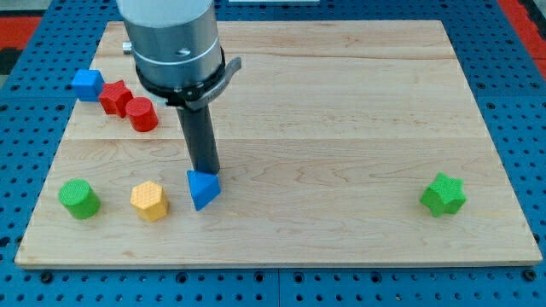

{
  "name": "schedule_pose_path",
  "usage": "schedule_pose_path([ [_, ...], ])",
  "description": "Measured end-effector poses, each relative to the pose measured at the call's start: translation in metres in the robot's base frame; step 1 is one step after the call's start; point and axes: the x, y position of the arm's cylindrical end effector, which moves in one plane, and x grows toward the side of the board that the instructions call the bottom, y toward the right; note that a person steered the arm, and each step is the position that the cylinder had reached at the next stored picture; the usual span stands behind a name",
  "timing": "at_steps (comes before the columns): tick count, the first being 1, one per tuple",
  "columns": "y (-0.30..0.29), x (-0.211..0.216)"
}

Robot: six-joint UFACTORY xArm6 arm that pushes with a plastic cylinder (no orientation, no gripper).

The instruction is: Push the red circle to the right of the blue triangle

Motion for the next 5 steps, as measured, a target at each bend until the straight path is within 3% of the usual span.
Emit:
schedule_pose_path([
  [1,0.004,0.015],
  [2,0.001,-0.015],
  [3,-0.054,-0.042],
  [4,-0.137,-0.043],
  [5,-0.169,-0.092],
])
